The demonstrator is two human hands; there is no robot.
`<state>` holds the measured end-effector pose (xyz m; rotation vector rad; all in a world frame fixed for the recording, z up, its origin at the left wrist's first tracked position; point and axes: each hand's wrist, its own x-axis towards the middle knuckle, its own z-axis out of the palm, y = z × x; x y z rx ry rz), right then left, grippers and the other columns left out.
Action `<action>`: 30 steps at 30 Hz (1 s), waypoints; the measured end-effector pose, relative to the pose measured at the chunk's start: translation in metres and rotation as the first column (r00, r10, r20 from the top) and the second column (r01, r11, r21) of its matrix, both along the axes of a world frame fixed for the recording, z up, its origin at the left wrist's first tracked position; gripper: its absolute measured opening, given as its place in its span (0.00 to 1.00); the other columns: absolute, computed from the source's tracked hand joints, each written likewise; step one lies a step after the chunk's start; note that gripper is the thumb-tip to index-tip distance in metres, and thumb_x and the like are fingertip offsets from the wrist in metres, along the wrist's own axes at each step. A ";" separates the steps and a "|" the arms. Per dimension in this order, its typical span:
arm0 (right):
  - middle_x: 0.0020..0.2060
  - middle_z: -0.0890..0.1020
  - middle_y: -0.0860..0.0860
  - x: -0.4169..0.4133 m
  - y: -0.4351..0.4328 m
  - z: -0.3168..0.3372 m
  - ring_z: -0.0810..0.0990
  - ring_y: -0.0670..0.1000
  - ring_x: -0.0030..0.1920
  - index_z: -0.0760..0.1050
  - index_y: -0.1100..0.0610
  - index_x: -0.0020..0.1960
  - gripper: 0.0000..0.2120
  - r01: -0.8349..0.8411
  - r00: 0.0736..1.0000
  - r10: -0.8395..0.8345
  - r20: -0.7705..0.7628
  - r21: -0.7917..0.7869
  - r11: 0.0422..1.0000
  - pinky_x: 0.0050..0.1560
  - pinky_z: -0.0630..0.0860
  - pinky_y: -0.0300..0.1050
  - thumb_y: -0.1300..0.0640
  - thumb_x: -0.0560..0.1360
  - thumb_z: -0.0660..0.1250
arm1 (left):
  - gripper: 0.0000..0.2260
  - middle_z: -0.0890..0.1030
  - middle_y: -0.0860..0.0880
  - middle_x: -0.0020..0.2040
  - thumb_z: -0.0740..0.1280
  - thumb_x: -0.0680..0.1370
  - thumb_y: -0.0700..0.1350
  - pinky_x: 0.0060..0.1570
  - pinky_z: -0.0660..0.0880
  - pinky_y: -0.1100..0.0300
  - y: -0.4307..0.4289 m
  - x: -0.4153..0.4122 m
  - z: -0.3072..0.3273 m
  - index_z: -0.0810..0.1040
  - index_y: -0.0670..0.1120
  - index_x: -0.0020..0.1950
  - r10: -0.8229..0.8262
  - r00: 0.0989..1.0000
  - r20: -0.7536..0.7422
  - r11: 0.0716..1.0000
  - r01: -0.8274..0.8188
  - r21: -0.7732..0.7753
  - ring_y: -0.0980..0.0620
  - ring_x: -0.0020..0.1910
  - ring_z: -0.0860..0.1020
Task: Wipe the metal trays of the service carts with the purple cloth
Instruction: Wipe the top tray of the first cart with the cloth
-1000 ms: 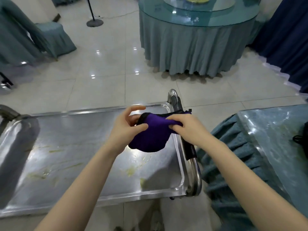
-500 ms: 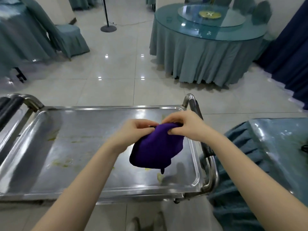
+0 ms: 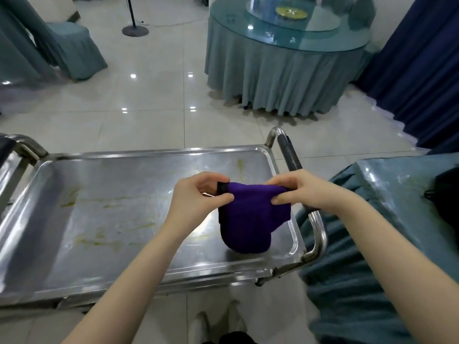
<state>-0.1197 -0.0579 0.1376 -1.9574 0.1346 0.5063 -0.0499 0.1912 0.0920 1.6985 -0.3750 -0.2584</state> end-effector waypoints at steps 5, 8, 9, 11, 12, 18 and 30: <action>0.46 0.84 0.45 0.021 0.003 -0.052 0.81 0.48 0.51 0.81 0.50 0.51 0.13 0.246 0.962 -0.173 0.213 -0.393 0.886 0.58 0.76 0.48 0.65 0.73 0.68 | 0.14 0.83 0.56 0.41 0.75 0.68 0.40 0.42 0.74 0.70 -0.019 0.002 -0.045 0.80 0.57 0.47 0.058 0.997 0.042 0.991 -0.063 0.115 0.61 0.42 0.80; 0.54 0.82 0.49 0.005 0.017 -0.112 0.78 0.52 0.56 0.79 0.51 0.57 0.17 0.292 0.951 -0.162 0.262 -0.600 0.745 0.59 0.73 0.48 0.65 0.73 0.63 | 0.15 0.81 0.58 0.52 0.70 0.73 0.42 0.53 0.73 0.64 -0.011 -0.011 -0.100 0.77 0.54 0.58 -0.046 0.997 0.061 0.934 0.021 0.357 0.60 0.51 0.77; 0.61 0.79 0.50 -0.008 0.023 -0.135 0.75 0.53 0.61 0.77 0.52 0.60 0.18 0.189 0.980 -0.094 0.176 -0.664 0.723 0.62 0.70 0.48 0.64 0.73 0.62 | 0.16 0.80 0.56 0.56 0.69 0.75 0.43 0.57 0.71 0.63 -0.005 -0.019 -0.119 0.76 0.52 0.61 -0.116 0.992 0.056 0.884 0.077 0.462 0.57 0.55 0.76; 0.73 0.67 0.50 -0.039 0.038 -0.174 0.66 0.51 0.71 0.74 0.51 0.63 0.18 -0.092 0.994 0.107 -0.028 -0.752 0.653 0.71 0.62 0.47 0.57 0.74 0.65 | 0.18 0.77 0.52 0.63 0.67 0.76 0.46 0.61 0.66 0.63 0.008 -0.035 -0.153 0.74 0.49 0.67 -0.262 0.964 0.046 0.767 0.179 0.616 0.53 0.62 0.72; 0.76 0.62 0.49 -0.053 0.046 -0.188 0.62 0.50 0.74 0.74 0.50 0.62 0.17 -0.161 0.983 0.169 -0.071 -0.773 0.613 0.74 0.58 0.49 0.51 0.74 0.65 | 0.20 0.76 0.51 0.65 0.66 0.77 0.47 0.63 0.65 0.61 0.014 -0.041 -0.165 0.72 0.49 0.68 -0.320 0.946 0.050 0.714 0.207 0.669 0.51 0.64 0.70; 0.73 0.67 0.51 -0.033 0.063 -0.209 0.64 0.56 0.73 0.68 0.49 0.71 0.24 0.147 0.978 0.052 0.204 -0.838 0.526 0.73 0.55 0.60 0.43 0.78 0.60 | 0.26 0.72 0.46 0.70 0.70 0.73 0.46 0.67 0.68 0.50 0.022 -0.047 -0.200 0.72 0.43 0.70 -0.466 0.877 0.121 0.542 0.175 0.822 0.44 0.70 0.69; 0.73 0.68 0.48 -0.076 0.095 -0.233 0.67 0.56 0.73 0.65 0.44 0.74 0.24 -0.144 0.958 0.288 0.001 -0.864 0.482 0.65 0.66 0.70 0.43 0.79 0.52 | 0.36 0.69 0.50 0.73 0.73 0.67 0.58 0.72 0.57 0.44 0.031 -0.020 -0.206 0.70 0.46 0.72 -0.481 0.858 0.182 0.445 0.060 0.894 0.47 0.72 0.67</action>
